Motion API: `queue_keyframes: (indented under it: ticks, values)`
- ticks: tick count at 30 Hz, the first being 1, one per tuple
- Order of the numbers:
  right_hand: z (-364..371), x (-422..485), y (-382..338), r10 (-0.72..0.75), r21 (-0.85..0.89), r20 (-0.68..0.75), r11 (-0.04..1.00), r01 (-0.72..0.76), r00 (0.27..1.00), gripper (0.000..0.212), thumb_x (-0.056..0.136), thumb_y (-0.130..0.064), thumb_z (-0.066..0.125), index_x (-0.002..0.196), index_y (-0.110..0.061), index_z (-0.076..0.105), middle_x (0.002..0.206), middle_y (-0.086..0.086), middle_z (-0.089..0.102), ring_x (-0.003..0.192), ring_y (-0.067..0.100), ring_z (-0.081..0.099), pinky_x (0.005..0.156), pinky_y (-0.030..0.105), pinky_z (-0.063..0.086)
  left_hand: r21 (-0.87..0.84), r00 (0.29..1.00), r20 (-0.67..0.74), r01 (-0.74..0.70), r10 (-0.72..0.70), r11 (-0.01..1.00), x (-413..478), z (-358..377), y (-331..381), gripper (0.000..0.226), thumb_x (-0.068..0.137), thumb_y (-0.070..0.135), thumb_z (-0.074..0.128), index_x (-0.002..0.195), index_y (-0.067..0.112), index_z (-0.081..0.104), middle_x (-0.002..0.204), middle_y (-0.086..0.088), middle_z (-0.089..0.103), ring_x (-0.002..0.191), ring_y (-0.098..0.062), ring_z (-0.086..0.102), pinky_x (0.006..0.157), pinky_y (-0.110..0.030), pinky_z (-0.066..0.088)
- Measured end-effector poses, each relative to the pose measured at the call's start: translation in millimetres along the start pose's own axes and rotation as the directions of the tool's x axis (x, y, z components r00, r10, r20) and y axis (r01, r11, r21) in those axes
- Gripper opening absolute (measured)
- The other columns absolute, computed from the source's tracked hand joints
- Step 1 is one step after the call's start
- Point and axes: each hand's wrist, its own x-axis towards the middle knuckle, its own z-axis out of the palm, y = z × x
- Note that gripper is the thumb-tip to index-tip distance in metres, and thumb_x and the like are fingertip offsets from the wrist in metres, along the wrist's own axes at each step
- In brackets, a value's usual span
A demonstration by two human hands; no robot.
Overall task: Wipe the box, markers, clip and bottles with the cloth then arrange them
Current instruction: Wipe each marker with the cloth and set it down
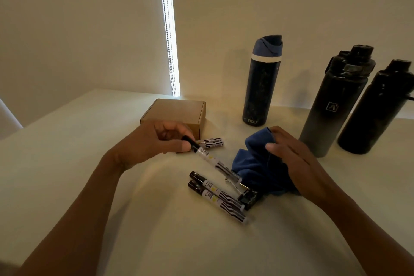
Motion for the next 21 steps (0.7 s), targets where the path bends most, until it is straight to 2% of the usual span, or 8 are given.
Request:
queue_keyframes:
  ticks: [2, 4, 7, 8, 11, 13, 15, 21]
  values:
    - [-4, 9, 3, 0.193, 0.179, 0.078, 0.962, -0.204, 0.978, 0.078, 0.076, -0.044, 0.078, 0.136, -0.004, 0.046, 0.111, 0.012, 0.053, 0.085, 0.017, 0.051, 0.064, 0.023, 0.040, -0.068, 0.994, -0.105, -0.017, 0.010, 0.998, 9, 13, 7, 0.020, 0.088, 0.023, 0.080, 0.105, 0.011, 0.077, 0.090, -0.010, 0.073, 0.067, -0.008, 0.058, 0.064, -0.018, 0.046]
    - [-9, 8, 0, 0.192, 0.158, 0.200, 0.961, -0.226, 0.961, 0.097, 0.059, -0.044, 0.085, 0.137, -0.007, 0.041, 0.105, 0.009, 0.049, 0.079, 0.011, 0.046, 0.060, 0.016, 0.041, -0.117, 0.985, -0.171, -0.015, -0.005, 0.993, 21, 25, 11, 0.022, 0.088, 0.025, 0.074, 0.105, 0.012, 0.076, 0.084, -0.005, 0.072, 0.066, -0.005, 0.058, 0.061, -0.015, 0.045]
    - [-14, 1, -7, -0.044, 0.132, 0.168, 0.991, 0.021, 0.985, 0.030, 0.103, -0.013, 0.047, 0.131, -0.010, 0.057, 0.102, -0.002, 0.064, 0.086, 0.007, 0.061, 0.072, 0.013, 0.050, -0.135, 0.984, -0.177, -0.010, -0.014, 0.991, 37, 35, 20, 0.015, 0.092, 0.026, 0.072, 0.104, 0.018, 0.077, 0.079, -0.005, 0.068, 0.062, -0.009, 0.050, 0.059, -0.018, 0.045]
    - [-14, -4, -11, -0.142, 0.075, 0.142, 0.988, 0.132, 0.980, 0.028, 0.106, -0.013, 0.039, 0.120, -0.015, 0.064, 0.102, -0.004, 0.068, 0.088, 0.004, 0.063, 0.075, 0.015, 0.052, -0.142, 0.985, -0.173, -0.003, -0.022, 0.990, 42, 38, 22, 0.011, 0.094, 0.024, 0.072, 0.103, 0.020, 0.078, 0.076, -0.005, 0.066, 0.060, -0.011, 0.047, 0.057, -0.019, 0.044]
    - [-10, -14, -23, -0.288, -0.276, 0.125, 0.909, 0.312, 0.949, 0.011, 0.100, -0.031, 0.052, 0.099, -0.039, 0.059, 0.098, -0.009, 0.065, 0.084, -0.002, 0.062, 0.070, 0.012, 0.049, -0.136, 0.968, -0.247, 0.016, -0.049, 0.991, 54, 45, 29, 0.009, 0.096, 0.027, 0.071, 0.097, 0.030, 0.079, 0.067, 0.000, 0.060, 0.058, -0.013, 0.045, 0.053, -0.019, 0.044]
    - [-6, -9, -24, -0.290, -0.481, 0.128, 0.818, 0.315, 0.948, 0.021, 0.096, -0.035, 0.058, 0.094, -0.051, 0.045, 0.096, -0.026, 0.054, 0.088, -0.016, 0.055, 0.074, 0.002, 0.043, -0.123, 0.958, -0.279, 0.041, -0.074, 0.992, 61, 50, 32, 0.008, 0.095, 0.033, 0.071, 0.096, 0.034, 0.079, 0.066, 0.000, 0.058, 0.060, -0.018, 0.045, 0.054, -0.022, 0.043]
    - [-2, -8, -21, -0.221, -0.515, 0.142, 0.816, 0.263, 0.965, 0.023, 0.096, -0.038, 0.059, 0.091, -0.052, 0.041, 0.094, -0.025, 0.054, 0.084, -0.020, 0.053, 0.071, 0.000, 0.041, -0.124, 0.959, -0.273, 0.048, -0.081, 0.991, 68, 53, 33, 0.008, 0.095, 0.037, 0.070, 0.096, 0.033, 0.078, 0.067, -0.004, 0.055, 0.063, -0.025, 0.042, 0.055, -0.028, 0.041]
    - [1, -10, -18, -0.353, -0.468, 0.015, 0.824, 0.319, 0.935, 0.017, 0.096, -0.043, 0.058, 0.086, -0.029, 0.055, 0.068, -0.007, 0.059, 0.063, 0.002, 0.056, 0.057, 0.013, 0.041, -0.159, 0.948, -0.306, 0.035, -0.083, 0.987, 78, 67, 32, 0.029, 0.086, 0.053, 0.071, 0.098, 0.028, 0.077, 0.063, -0.007, 0.054, 0.057, -0.025, 0.039, 0.053, -0.027, 0.039]
